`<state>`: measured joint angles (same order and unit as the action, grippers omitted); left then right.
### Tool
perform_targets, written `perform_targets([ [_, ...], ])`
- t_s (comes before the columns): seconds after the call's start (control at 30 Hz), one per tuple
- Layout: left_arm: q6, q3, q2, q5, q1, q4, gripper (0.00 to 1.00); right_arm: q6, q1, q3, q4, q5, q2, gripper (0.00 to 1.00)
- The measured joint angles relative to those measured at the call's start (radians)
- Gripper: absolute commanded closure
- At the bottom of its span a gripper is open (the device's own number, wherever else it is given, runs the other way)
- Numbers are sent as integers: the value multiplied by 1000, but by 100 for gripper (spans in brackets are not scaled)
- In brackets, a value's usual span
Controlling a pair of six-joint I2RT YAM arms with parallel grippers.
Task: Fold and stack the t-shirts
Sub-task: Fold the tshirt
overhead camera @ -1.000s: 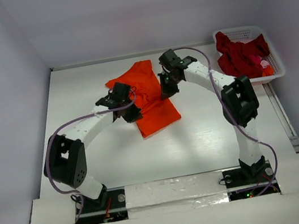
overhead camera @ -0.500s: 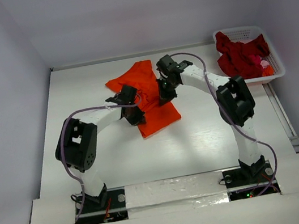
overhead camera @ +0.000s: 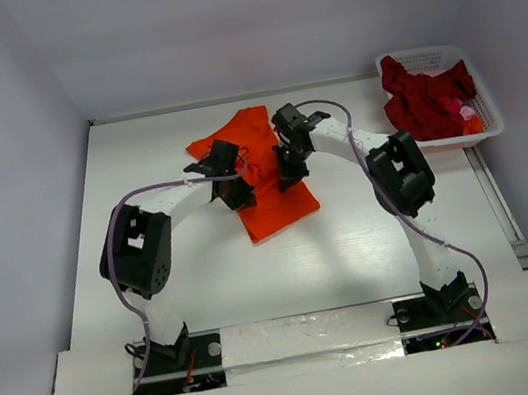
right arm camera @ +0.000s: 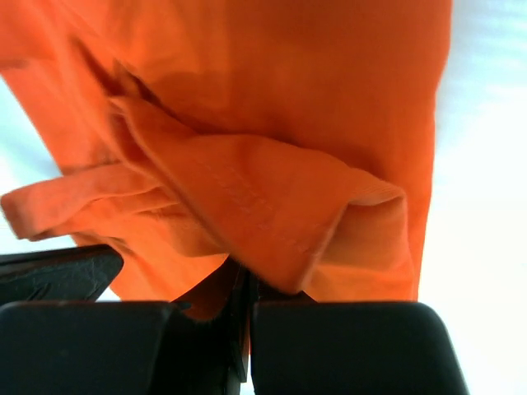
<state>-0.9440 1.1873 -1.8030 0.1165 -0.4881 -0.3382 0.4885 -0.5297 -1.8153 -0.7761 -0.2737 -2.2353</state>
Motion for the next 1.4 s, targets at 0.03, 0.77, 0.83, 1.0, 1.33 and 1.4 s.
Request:
perform_targets([
  [0.03,1,0,0,0,7,0,100,0,0,-8,0,0,-3,100],
  [0.77,37,16,-48,-1,102,-4,100,-12,0,-146,-18,4,-81,100],
  [0.83,45,32,-48,-1,122,-8,100,-14,0,-171,-26,5,-86,100],
  [1.0,65,101,-55,-2,158,-17,100,-14,0,-257,-28,8,-117,100],
  [1.33,101,142,-77,0,216,-32,100,-26,0,-419,-87,44,-209,100],
  [1.4,105,142,-74,-1,222,-36,100,-32,0,-437,-98,60,-209,100],
])
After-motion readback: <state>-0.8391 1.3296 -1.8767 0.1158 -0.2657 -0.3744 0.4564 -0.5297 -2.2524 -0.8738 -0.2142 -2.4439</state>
